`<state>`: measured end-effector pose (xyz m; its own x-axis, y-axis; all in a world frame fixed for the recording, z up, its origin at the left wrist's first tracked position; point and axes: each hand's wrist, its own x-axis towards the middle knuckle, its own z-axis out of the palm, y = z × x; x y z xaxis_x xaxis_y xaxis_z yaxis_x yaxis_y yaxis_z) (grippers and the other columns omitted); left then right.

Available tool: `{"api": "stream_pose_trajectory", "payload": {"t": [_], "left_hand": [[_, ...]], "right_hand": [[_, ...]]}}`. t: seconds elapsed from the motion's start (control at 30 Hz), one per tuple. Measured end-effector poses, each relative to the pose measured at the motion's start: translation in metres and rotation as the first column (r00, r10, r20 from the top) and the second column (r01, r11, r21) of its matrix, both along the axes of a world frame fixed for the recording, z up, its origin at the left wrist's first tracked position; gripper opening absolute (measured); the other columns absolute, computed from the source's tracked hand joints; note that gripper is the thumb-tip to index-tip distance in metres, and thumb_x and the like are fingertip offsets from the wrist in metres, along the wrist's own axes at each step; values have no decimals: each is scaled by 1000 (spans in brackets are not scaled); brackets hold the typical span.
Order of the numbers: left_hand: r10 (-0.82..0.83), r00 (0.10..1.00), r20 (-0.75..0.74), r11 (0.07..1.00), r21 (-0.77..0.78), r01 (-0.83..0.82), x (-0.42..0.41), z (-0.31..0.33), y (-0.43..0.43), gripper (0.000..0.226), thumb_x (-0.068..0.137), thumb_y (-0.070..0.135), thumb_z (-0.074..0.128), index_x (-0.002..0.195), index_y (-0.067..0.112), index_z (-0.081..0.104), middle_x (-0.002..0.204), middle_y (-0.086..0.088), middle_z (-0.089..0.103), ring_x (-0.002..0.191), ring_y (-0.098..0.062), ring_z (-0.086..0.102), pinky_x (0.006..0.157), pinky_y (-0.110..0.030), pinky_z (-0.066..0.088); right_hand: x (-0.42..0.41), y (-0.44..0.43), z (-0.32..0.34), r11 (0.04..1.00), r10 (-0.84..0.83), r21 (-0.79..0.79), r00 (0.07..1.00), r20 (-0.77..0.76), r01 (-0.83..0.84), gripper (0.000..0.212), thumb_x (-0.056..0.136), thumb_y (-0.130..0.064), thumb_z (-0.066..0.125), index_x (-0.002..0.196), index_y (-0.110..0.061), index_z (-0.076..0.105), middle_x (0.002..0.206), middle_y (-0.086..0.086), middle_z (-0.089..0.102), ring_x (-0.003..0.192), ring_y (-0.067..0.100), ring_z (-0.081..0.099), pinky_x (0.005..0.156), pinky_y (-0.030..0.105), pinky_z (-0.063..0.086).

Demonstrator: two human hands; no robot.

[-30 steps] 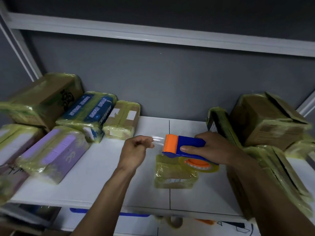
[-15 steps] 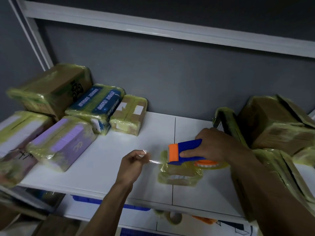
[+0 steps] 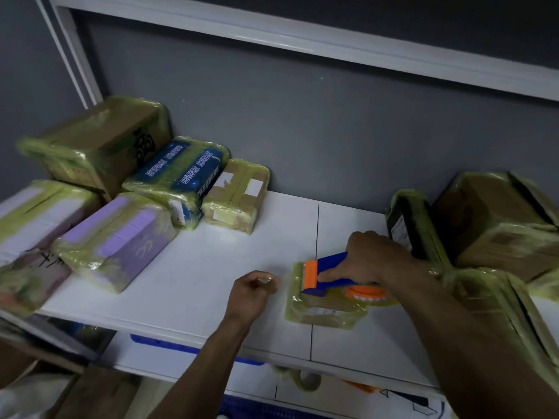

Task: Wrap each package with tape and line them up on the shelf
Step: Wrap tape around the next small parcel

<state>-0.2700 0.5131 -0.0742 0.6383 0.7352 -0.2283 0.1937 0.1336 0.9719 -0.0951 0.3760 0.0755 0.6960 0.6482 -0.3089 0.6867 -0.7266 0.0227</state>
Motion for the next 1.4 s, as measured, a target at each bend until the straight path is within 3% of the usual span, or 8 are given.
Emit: {"api": "stream_pose_trajectory", "payload": {"t": [0.33, 0.5, 0.63, 0.77, 0.87, 1.03, 1.2, 1.4], "left_hand": [[-99, 989, -112, 989, 96, 110, 13, -17, -17, 39, 91, 29, 75, 128, 18, 70, 110, 8, 74, 90, 8, 64, 81, -4, 47], [-49, 980, -194, 947, 303, 107, 9, -16, -14, 49, 86, 41, 79, 130, 23, 68, 121, 14, 68, 113, -9, 65, 102, -29, 50], [-153, 978, 145, 959, 261, 112, 6, -14, -23, 27, 94, 40, 66, 117, 30, 75, 112, 14, 75, 107, -11, 71, 91, -27, 58], [-361, 905, 227, 932, 123, 340, 4, -14, -36, 58, 84, 49, 77, 136, 49, 51, 125, 25, 67, 119, -1, 63, 89, -12, 51], [-399, 893, 206, 913, 185, 365, 7, -21, -39, 71, 89, 34, 76, 146, 50, 37, 132, 21, 64, 124, -6, 61, 95, -18, 52], [-426, 890, 164, 889, 257, 379, 7, -22, -33, 67, 96, 37, 67, 151, 51, 32, 134, 18, 64, 125, -7, 61, 99, -18, 49], [-503, 863, 57, 842, 260, 473, 17, -15, -6, 56, 83, 38, 82, 131, 37, 53, 124, 16, 70, 115, -11, 68, 99, -42, 56], [-625, 781, -2, 749, 280, 600, 31, -4, 15, 98, 69, 33, 95, 147, 44, 37, 135, 30, 46, 131, 5, 45, 94, -12, 49]], "right_hand": [[-5, -9, -4, 995, 49, 88, 997, 61, -54, 86, 48, -101, 61, 91, -26, 58, 88, -6, 62, 81, 16, 62, 71, 34, 58], [-5, -16, -10, 944, 89, 302, 983, 161, -135, 68, 60, -91, 65, 82, -28, 50, 82, -11, 52, 76, 13, 56, 68, 36, 54], [-3, -18, -16, 897, 40, 424, 980, 193, -121, 53, 69, -81, 72, 80, -30, 61, 89, -13, 53, 80, 13, 58, 71, 33, 54], [-10, -23, -21, 871, -6, 477, 967, 256, -121, 58, 83, -79, 58, 80, -23, 71, 91, -7, 63, 77, 13, 61, 69, 31, 54], [-13, -28, -15, 865, 12, 491, 985, 174, -98, 70, 82, -87, 41, 85, -25, 75, 92, -10, 68, 80, 8, 62, 74, 34, 57], [2, -56, -5, 917, 118, 397, 981, -156, -47, 86, 70, -96, 44, 139, -46, 58, 111, -26, 56, 104, 0, 57, 93, 29, 50], [10, -69, -19, 891, 186, 451, 951, -246, -57, 58, 93, -70, 53, 148, -53, 44, 121, -24, 53, 116, 1, 54, 101, 27, 47], [12, -70, -22, 811, 204, 583, 914, -350, 42, 54, 81, -71, 71, 129, -56, 52, 120, -30, 63, 111, -5, 60, 86, 16, 56]]}}
